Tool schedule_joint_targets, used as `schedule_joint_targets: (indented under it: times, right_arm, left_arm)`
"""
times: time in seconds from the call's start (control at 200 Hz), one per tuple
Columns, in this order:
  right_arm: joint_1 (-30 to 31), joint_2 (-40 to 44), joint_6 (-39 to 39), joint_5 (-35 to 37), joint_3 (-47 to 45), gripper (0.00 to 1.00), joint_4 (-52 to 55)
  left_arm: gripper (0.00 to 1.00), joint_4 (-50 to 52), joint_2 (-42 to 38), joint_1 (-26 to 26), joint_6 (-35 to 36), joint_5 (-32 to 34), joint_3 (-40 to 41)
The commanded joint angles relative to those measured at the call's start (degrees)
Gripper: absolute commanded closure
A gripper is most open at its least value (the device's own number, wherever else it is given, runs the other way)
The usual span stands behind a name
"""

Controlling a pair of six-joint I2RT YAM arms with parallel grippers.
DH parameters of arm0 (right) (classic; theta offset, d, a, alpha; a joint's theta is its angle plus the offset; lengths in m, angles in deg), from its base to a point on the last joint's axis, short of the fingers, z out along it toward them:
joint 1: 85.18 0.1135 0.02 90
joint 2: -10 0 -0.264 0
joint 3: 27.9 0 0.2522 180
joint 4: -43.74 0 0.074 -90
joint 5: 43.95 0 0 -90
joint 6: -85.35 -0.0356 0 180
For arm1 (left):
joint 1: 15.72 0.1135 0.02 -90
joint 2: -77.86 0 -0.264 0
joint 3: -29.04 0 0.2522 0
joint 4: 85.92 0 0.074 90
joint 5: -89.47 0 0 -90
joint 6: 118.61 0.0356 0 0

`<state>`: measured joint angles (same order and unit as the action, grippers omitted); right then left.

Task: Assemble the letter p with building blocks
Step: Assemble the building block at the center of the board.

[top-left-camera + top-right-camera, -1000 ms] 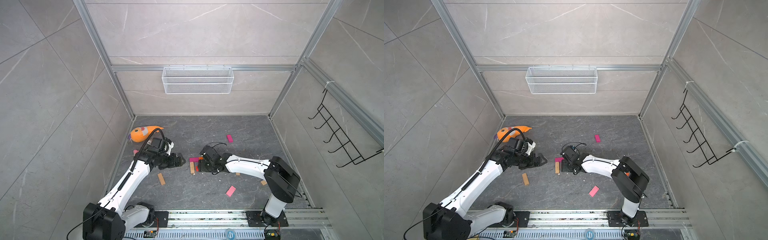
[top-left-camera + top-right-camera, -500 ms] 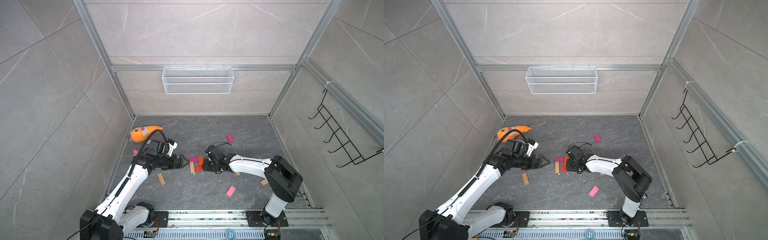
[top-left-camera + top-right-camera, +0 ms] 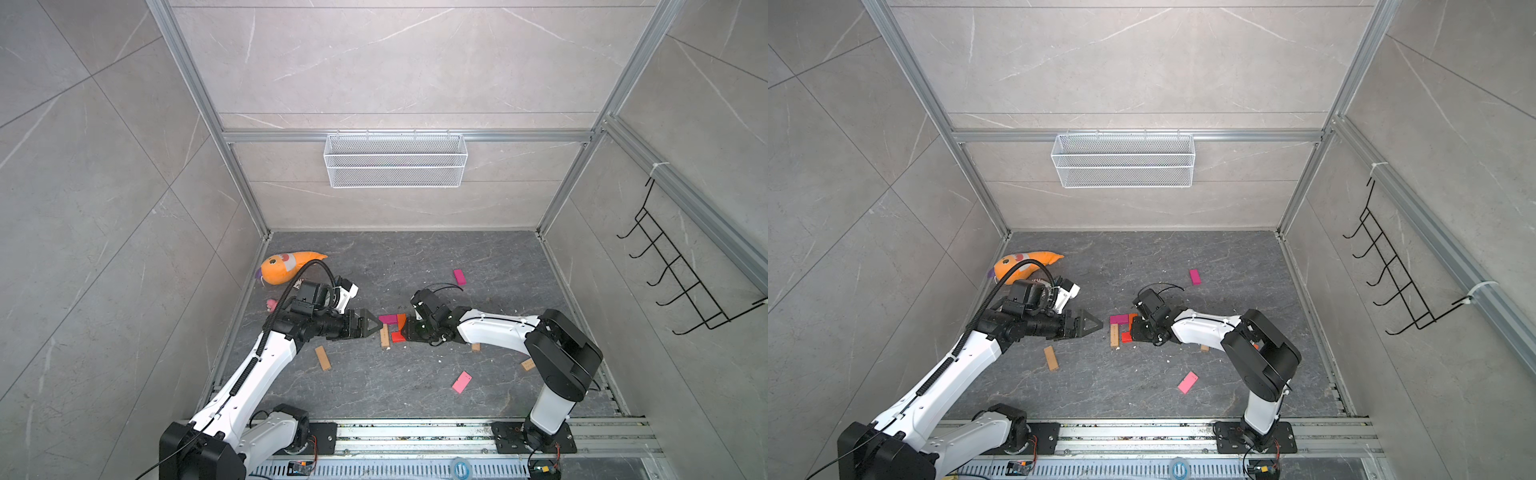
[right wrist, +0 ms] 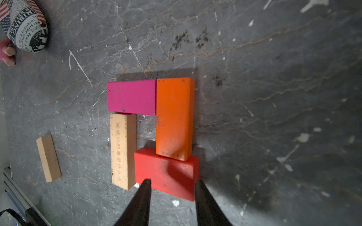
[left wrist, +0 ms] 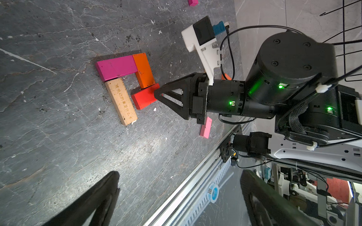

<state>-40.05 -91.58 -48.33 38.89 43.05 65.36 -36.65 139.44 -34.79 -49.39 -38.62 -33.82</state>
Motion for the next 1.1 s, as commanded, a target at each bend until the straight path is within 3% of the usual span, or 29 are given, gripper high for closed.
schedule_joint_targets:
  times: [0.0,1.094]
  right_arm:
    - [-0.3,-1.0,0.8,-0.3,-1.3,0.6,-0.3]
    - [-0.7,-3.4,-1.0,-3.9,-2.0,0.63,-3.6]
  left_arm:
    - [0.0,-1.0,0.0,0.2,1.1,-1.2,-0.4]
    - [0.0,0.0,1.4,0.3,1.0,-0.5,-0.8]
